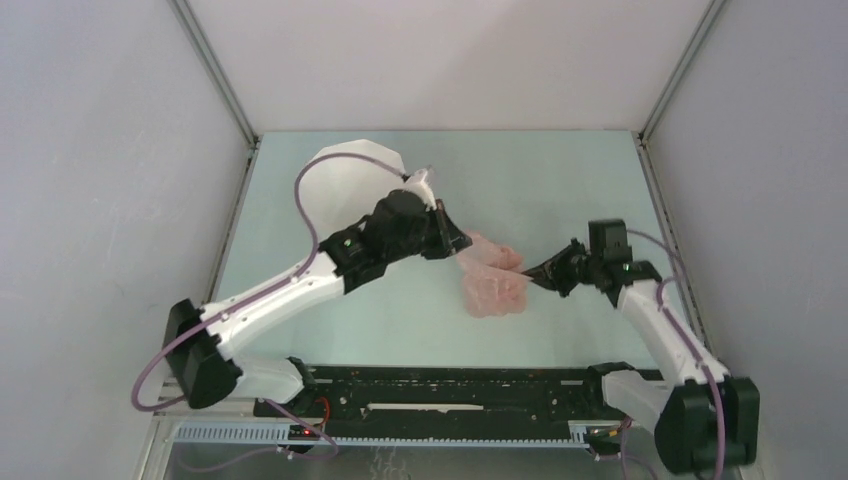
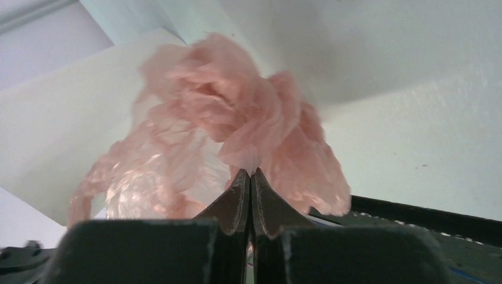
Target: Put the trash bags into the trash bin
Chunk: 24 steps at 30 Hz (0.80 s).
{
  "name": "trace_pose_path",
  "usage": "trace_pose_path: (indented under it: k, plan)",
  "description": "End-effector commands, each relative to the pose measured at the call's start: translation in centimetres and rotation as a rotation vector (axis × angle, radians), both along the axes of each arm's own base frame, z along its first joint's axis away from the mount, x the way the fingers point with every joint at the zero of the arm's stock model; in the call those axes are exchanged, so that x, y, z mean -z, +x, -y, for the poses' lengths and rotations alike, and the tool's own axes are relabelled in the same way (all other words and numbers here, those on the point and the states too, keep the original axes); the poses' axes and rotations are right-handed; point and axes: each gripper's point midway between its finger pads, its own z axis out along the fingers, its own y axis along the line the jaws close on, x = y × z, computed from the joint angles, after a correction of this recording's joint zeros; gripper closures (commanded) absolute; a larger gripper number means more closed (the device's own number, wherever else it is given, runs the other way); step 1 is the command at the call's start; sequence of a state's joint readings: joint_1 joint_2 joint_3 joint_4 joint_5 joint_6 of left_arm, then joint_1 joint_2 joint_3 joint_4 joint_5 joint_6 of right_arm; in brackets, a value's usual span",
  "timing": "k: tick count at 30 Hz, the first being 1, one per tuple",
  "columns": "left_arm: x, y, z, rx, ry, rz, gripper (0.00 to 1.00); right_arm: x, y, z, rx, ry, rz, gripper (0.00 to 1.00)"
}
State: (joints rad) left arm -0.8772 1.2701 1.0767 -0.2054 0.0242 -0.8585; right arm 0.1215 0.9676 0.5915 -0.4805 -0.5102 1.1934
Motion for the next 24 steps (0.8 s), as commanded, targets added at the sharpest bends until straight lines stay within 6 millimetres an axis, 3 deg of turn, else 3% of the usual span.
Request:
trace_pose_path:
  k: [1, 3, 4, 5, 7, 9, 10, 11, 12, 13, 14, 15, 16, 17, 18, 19, 20, 22, 24]
  plan:
    - [-4.8, 3.9, 0.0, -0.055, 0.151, 0.132, 1.00, -3.8, 2.0, 2.0, -0.324, -0.295, 0.154, 0.98]
    - [-10.0, 5.1, 0.7, -0.061, 0.132, 0.223, 1.00, -9.8, 4.2, 3.1, -0.372, -0.422, 0.246, 1.00]
    - [-13.0, 5.4, 0.8, -0.072, 0.112, 0.276, 1.00, -14.0, 5.1, 3.4, -0.381, -0.486, 0.332, 1.00]
    - [-16.3, 5.3, 0.8, -0.079, 0.085, 0.337, 1.00, -18.5, 5.4, 3.7, -0.378, -0.552, 0.432, 1.00]
    - [-21.9, 4.4, 0.2, -0.101, 0.044, 0.467, 1.00, -26.8, 4.2, 3.2, -0.398, -0.681, 0.655, 1.00]
    - [-24.9, 2.9, -0.8, -0.143, 0.042, 0.589, 1.00, -32.0, 1.8, 2.2, -0.413, -0.744, 0.856, 0.99]
    - [-24.4, 2.3, -0.9, -0.161, 0.060, 0.602, 1.00, -32.5, 0.9, 1.9, -0.416, -0.763, 0.913, 0.99]
    - [-22.5, 2.5, -1.3, -0.199, 0.084, 0.564, 1.00, -31.6, 0.5, 1.3, -0.431, -0.759, 0.952, 0.98]
    - [-18.5, 3.2, -1.3, -0.220, 0.131, 0.478, 1.00, -28.8, 0.5, 1.1, -0.443, -0.751, 0.939, 0.97]
    - [-12.9, 3.7, -1.6, -0.216, 0.205, 0.340, 1.00, -22.2, 1.1, 1.0, -0.469, -0.748, 0.821, 0.94]
    - [-7.6, 3.7, -1.6, -0.194, 0.246, 0.187, 1.00, -19.6, 1.3, 1.1, -0.433, -0.704, 0.771, 0.93]
    - [-1.6, 2.7, -2.0, -0.156, 0.319, 0.013, 1.00, -11.4, 0.5, 1.1, -0.482, -0.635, 0.561, 0.99]
    - [3.9, 1.1, -2.7, -0.110, 0.393, -0.112, 1.00, -6.4, -0.8, 0.9, -0.497, -0.522, 0.387, 1.00]
    - [6.5, -0.3, -3.3, -0.084, 0.437, -0.173, 1.00, -1.9, -2.8, 0.2, -0.543, -0.402, 0.224, 1.00]
    - [7.4, -1.5, -3.8, -0.079, 0.453, -0.186, 1.00, 0.9, -4.4, -0.3, -0.597, -0.352, 0.129, 1.00]
    - [7.0, -1.8, -3.9, -0.076, 0.440, -0.149, 1.00, 2.2, -5.4, -0.6, -0.648, -0.383, 0.088, 1.00]
    - [5.5, -1.8, -3.8, -0.069, 0.404, -0.097, 1.00, 2.0, -5.1, -0.4, -0.661, -0.437, 0.105, 1.00]
    - [0.0, -0.1, -3.7, -0.091, 0.325, 0.038, 1.00, -2.7, -2.3, -0.4, -0.635, -0.492, 0.254, 1.00]
    - [-7.4, 2.1, -3.5, -0.115, 0.276, 0.184, 1.00, -9.9, 1.1, 0.1, -0.569, -0.528, 0.403, 1.00]
